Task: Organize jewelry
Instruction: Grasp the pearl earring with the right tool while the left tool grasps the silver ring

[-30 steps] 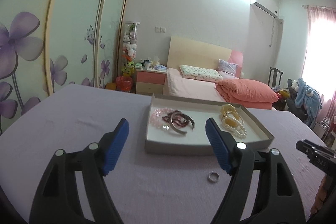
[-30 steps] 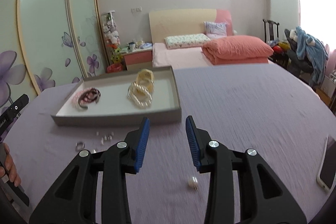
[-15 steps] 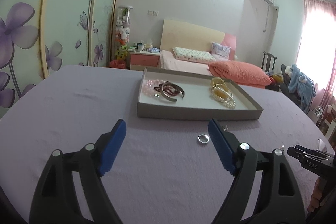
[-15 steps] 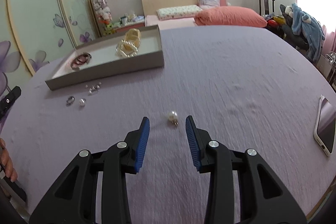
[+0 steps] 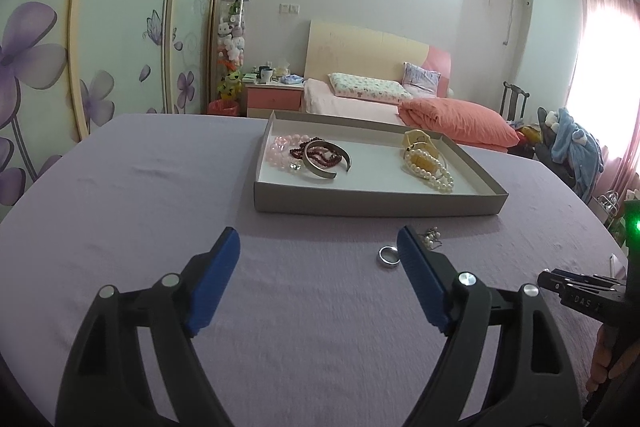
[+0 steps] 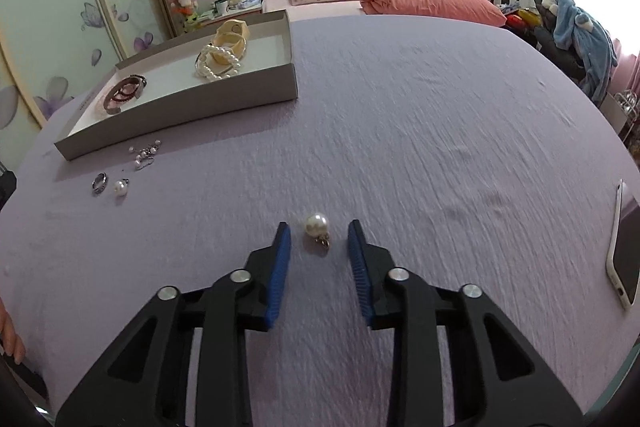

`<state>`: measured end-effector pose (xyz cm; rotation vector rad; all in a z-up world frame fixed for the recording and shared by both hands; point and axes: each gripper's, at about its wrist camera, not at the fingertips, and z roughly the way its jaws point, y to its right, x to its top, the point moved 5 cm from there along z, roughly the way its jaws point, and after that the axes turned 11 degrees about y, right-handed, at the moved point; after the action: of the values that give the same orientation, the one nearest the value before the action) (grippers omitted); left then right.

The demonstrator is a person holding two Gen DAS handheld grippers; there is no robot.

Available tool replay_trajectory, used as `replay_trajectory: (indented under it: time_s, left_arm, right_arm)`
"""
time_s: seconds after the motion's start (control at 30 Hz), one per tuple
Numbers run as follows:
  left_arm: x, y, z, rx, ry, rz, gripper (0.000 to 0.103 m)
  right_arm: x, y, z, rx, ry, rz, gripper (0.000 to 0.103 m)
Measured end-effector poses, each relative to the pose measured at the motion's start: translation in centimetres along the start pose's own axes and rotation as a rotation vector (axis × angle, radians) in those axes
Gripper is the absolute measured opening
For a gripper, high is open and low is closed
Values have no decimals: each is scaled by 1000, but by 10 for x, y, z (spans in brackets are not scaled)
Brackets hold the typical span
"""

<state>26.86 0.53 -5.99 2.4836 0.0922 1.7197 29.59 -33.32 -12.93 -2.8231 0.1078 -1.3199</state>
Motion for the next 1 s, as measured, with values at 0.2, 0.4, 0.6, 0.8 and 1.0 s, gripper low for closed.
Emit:
replay_trajectory:
  time_s: [0.2,0.4,0.6,0.8,1.0]
  left_arm:
    - [0,1,3,1,-12,5,79]
    - [-1,3,3,2,-17,11,79]
    - [-4,8,10,-2,-49,21,79]
    - [-7,17,19,-12,-86,53,79]
    - [-19,37,40,-46,-185,127,79]
  right_arm:
    - [1,-2,0,-9,-3,-22,24]
    - [0,-2,-4,-4,-4,-29,14]
    - [-6,1,-11,13,-6,-14,14]
    - [-9,1,-17,16,2,-25,14]
    - [-9,0,-17,17,8,-24,14]
